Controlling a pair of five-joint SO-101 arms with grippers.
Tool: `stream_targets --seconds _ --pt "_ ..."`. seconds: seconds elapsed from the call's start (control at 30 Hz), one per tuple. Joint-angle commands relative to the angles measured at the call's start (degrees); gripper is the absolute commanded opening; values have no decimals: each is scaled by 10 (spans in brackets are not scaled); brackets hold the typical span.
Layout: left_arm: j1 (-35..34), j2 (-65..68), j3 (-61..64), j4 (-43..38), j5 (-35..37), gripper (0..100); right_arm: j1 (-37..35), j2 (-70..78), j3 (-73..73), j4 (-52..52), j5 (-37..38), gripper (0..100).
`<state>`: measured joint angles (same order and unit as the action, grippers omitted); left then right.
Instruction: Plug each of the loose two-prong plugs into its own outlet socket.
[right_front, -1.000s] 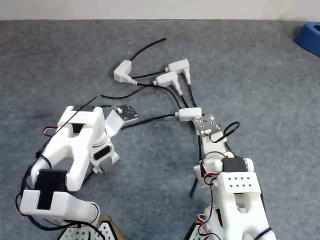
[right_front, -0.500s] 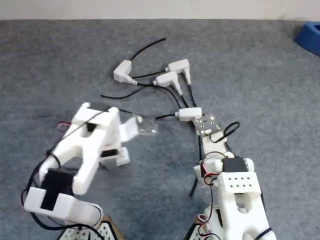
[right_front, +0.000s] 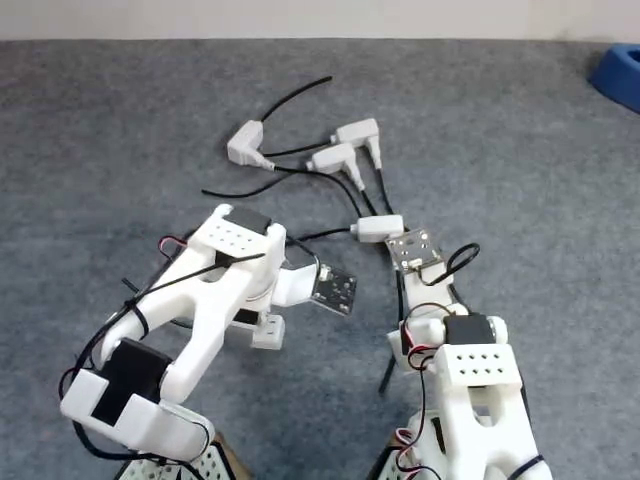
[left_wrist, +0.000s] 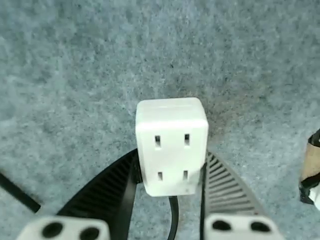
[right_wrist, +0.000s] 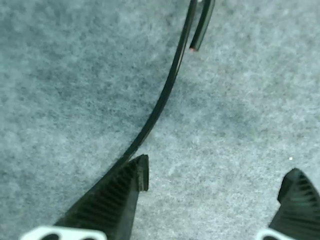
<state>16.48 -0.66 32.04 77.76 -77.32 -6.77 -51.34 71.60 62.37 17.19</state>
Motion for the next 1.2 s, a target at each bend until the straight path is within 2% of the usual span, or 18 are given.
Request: stream_targets --seconds 0.0,0.2,0.47,0.57,0.63,0.73,0.87,0.9,1.03,1.17 --pt "7 -14 -19 -4 -11 112 -6 -11 -6 4 6 392" --pt "4 -14 -15 -18 13 221 -6 -11 -5 4 6 392" --pt "-1 -14 -15 -18 14 221 -6 -11 -4 4 6 392" --pt "-44 -15 -29 -30 15 221 -6 -11 -4 4 6 392" --pt "-111 -14 -54 -78 35 221 -6 -11 -4 4 6 392" --pt "-244 -12 -100 -166 138 223 -6 -11 -4 4 7 392" --pt "-450 22 -192 -173 258 223 -6 -11 -4 4 7 392" --pt "-501 40 -217 -173 265 223 -6 -11 -4 4 7 392" --pt "-673 162 -357 -172 219 223 -6 -11 -3 4 19 392" --pt "-764 311 -552 -135 203 223 -6 -11 -3 4 20 392"
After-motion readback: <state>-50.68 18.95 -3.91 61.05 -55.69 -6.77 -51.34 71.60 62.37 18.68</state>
